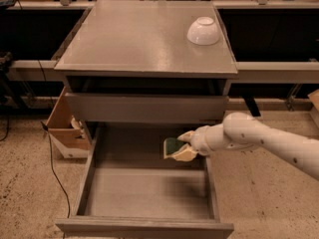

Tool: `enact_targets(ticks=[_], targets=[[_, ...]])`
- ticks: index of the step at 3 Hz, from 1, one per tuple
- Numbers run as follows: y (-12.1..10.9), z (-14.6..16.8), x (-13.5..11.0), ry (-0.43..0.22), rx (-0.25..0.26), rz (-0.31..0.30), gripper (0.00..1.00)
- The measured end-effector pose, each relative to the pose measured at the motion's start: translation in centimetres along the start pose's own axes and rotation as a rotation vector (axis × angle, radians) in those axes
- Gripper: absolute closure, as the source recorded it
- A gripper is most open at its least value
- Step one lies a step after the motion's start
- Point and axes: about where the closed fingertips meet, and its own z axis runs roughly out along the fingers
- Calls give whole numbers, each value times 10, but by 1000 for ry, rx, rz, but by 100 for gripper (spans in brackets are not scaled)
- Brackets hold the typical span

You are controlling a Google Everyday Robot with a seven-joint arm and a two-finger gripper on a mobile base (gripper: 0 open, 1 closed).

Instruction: Pick sponge from middle drawer and place on counter

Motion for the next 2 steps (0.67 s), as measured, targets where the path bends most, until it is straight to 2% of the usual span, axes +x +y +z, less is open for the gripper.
enact_targets(ticks=[1, 2], targets=[[-30, -89, -45, -53, -15, -10, 100], [-30, -88, -44, -52, -14, -10, 100]])
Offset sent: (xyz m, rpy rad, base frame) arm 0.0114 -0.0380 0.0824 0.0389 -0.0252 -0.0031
